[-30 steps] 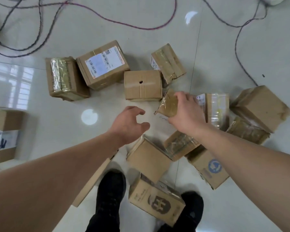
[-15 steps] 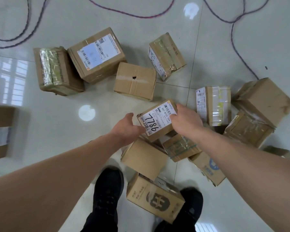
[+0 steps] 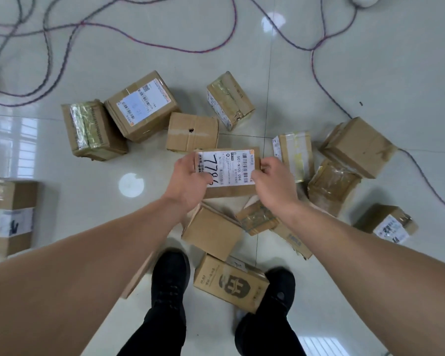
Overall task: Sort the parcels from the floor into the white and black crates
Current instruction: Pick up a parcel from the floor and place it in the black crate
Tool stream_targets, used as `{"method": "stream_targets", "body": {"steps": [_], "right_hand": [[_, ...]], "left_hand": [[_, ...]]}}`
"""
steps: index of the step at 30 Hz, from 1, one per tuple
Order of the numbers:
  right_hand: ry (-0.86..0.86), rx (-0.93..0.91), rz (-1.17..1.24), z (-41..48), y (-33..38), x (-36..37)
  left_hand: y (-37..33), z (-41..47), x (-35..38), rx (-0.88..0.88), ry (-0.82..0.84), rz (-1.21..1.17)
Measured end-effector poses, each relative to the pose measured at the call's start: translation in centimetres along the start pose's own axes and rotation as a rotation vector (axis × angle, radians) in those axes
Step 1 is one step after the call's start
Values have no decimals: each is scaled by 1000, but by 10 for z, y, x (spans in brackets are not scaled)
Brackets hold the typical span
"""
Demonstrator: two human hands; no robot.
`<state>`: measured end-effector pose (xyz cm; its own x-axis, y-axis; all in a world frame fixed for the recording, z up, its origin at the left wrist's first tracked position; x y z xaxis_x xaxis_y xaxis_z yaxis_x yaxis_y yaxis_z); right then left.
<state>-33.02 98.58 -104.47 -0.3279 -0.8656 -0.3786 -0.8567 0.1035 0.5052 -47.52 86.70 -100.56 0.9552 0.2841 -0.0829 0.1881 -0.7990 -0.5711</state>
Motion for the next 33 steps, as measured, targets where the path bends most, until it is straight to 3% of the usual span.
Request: {"method": "stream_targets", "body": {"steps": [7, 18, 26, 33], "right_hand": [[-174, -63, 263, -128, 61, -61], [-477, -18, 501, -370, 124, -137], [-688, 20, 676, -542, 112, -156], [-895, 34, 766, -677, 63, -152]], "left_hand": [[-89, -104, -6, 70, 35, 132], [-206, -303, 17, 285, 137, 298], [-259, -441, 69, 432, 308, 498], [-249, -541, 142, 589, 415, 618]]}}
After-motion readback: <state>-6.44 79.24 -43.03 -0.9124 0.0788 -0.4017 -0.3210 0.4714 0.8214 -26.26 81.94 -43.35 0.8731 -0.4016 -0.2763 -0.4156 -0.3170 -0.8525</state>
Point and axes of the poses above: each hand's wrist, its own z-axis towards the middle knuckle, its own x-axis out of the palm, y = z × x, the point moved 2 cm from there along z, towards the middle knuckle, and after that the axes turned 14 degrees about y, right-handed, at the moved point
